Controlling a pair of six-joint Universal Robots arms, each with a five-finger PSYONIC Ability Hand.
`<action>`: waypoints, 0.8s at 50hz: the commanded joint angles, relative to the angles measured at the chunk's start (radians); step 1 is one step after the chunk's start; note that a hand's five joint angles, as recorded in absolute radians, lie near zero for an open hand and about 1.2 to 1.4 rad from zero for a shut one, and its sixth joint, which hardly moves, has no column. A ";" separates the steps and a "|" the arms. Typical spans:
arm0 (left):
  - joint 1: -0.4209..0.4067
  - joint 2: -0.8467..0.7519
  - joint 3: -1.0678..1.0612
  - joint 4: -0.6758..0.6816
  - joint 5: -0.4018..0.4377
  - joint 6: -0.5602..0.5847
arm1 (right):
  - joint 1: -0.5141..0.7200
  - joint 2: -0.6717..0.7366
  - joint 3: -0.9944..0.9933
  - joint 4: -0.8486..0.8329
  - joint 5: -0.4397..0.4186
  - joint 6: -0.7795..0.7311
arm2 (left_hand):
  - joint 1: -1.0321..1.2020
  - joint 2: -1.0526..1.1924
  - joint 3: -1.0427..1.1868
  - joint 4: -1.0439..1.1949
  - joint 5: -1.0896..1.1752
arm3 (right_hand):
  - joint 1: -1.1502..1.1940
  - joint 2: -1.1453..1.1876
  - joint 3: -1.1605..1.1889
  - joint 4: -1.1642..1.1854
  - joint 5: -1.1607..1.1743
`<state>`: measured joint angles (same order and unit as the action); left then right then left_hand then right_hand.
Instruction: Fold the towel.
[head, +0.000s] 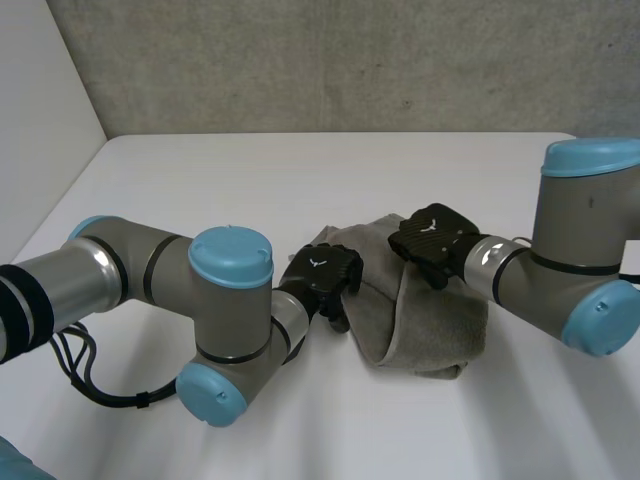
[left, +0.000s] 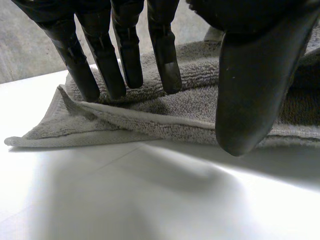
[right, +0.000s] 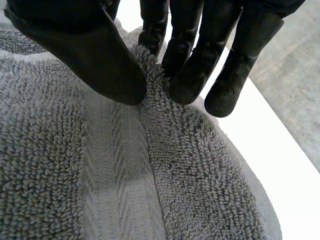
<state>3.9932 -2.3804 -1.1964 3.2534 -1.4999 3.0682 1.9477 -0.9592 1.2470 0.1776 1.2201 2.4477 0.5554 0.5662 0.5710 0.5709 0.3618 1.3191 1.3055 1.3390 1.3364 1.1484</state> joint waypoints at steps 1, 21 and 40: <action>-0.002 -0.013 0.020 0.002 0.001 0.000 | -0.050 -0.062 0.063 -0.024 -0.002 0.088 | -0.028 -0.039 -0.043 -0.043 -0.009 | 0.077 0.091 0.057 0.060 0.073; -0.009 -0.034 0.034 0.002 0.003 0.000 | -0.205 -0.078 0.083 -0.138 0.119 0.177 | -0.028 -0.039 -0.043 -0.043 -0.009 | 0.077 0.091 0.057 0.060 0.073; -0.026 -0.066 0.066 -0.001 0.001 0.000 | -0.266 -0.082 0.114 -0.190 0.168 0.180 | -0.016 -0.027 -0.032 -0.032 0.003 | 0.077 0.091 0.057 0.060 0.073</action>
<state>3.9687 -2.4316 -1.1406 3.2531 -1.4976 3.0680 1.6932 -1.0396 1.3477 0.0007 1.3895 2.6261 0.5553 0.5662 0.5711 0.5709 0.3623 1.3201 1.3055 1.3392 1.3365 1.1484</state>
